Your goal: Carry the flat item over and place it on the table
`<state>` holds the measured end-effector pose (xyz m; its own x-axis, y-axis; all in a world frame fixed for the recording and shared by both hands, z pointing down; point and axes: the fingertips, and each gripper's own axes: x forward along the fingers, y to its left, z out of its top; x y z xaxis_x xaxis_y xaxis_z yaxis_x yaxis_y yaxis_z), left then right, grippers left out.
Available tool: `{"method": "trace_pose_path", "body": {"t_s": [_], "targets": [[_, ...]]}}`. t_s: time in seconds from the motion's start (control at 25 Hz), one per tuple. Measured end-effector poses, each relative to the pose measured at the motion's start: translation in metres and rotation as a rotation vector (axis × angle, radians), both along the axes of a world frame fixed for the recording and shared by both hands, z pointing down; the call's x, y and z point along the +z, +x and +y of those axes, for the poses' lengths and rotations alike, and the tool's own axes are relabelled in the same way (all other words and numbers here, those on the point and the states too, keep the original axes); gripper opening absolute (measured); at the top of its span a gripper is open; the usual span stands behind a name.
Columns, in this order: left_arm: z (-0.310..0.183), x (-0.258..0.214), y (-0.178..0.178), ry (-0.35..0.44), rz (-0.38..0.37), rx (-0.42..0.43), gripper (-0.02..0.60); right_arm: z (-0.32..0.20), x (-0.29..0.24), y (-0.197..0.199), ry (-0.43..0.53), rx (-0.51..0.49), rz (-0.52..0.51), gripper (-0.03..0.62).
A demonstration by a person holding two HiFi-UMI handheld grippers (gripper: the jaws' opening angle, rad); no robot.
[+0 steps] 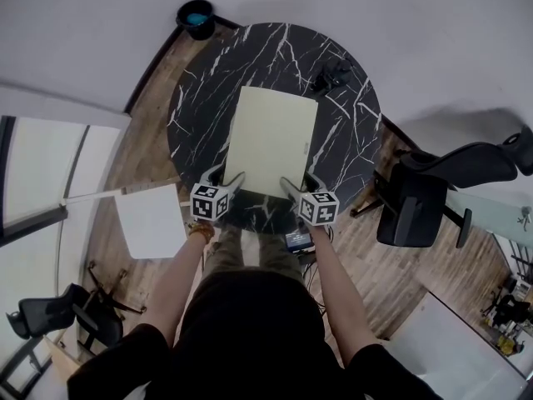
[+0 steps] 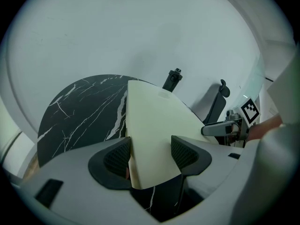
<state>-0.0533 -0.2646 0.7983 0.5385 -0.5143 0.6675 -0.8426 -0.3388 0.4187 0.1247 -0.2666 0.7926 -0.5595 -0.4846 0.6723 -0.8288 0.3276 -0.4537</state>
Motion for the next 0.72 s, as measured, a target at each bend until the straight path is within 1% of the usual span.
{"method": "trace_pose_path", "body": {"t_s": [0.44, 0.72], "targets": [[0.003, 0.008, -0.002, -0.019, -0.008, 0.012, 0.281, 0.004, 0.008, -0.002, -0.026, -0.025, 0.017, 0.344], [0.008, 0.012, 0.000, -0.036, -0.029, 0.025, 0.281, 0.008, 0.012, -0.001, -0.037, -0.048, 0.046, 0.344]]}}
